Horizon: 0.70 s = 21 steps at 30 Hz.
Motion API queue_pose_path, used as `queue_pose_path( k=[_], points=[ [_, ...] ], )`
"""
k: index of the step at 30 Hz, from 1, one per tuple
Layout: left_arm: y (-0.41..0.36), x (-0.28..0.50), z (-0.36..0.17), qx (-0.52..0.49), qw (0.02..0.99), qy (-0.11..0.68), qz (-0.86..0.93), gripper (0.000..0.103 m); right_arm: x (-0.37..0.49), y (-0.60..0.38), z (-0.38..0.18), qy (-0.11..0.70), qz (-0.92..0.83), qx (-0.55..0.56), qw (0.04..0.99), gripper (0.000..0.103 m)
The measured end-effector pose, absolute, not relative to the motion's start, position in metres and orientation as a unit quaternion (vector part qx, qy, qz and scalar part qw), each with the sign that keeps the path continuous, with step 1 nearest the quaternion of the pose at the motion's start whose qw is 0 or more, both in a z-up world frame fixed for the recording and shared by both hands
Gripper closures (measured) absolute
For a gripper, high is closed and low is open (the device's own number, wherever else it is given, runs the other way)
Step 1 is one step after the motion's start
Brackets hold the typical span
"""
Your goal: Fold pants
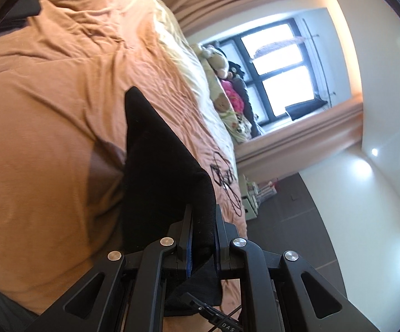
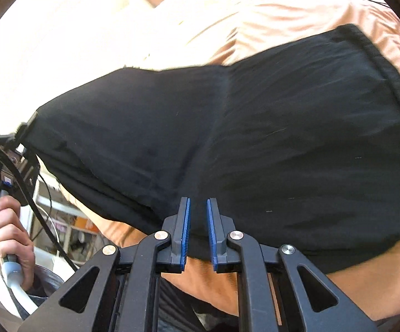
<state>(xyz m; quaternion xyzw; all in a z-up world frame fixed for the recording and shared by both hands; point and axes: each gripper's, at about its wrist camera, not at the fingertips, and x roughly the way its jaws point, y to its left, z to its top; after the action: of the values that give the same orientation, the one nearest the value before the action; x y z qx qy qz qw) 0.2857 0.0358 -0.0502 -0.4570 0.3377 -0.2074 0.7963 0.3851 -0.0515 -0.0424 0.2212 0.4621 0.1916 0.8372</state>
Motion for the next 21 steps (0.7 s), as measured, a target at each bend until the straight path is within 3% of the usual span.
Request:
queue_pose_path(
  k=[12,17,21],
  points=[
    [-0.033,0.308,-0.018,-0.414,0.797,0.347,-0.268,0.092,0.342,-0.122,-0.023,0.428,0.172,0.244,0.853,0.089],
    [-0.058,0.312,-0.014,-0.401,0.795,0.353,-0.288,0.092,0.324,-0.146,-0.024,0.409,0.171,0.256,0.859,0.059],
    [-0.078,0.315,-0.013,-0.394,0.792,0.359,-0.298,0.092,0.313,-0.16,-0.023,0.398,0.176,0.262,0.862,0.057]
  ],
)
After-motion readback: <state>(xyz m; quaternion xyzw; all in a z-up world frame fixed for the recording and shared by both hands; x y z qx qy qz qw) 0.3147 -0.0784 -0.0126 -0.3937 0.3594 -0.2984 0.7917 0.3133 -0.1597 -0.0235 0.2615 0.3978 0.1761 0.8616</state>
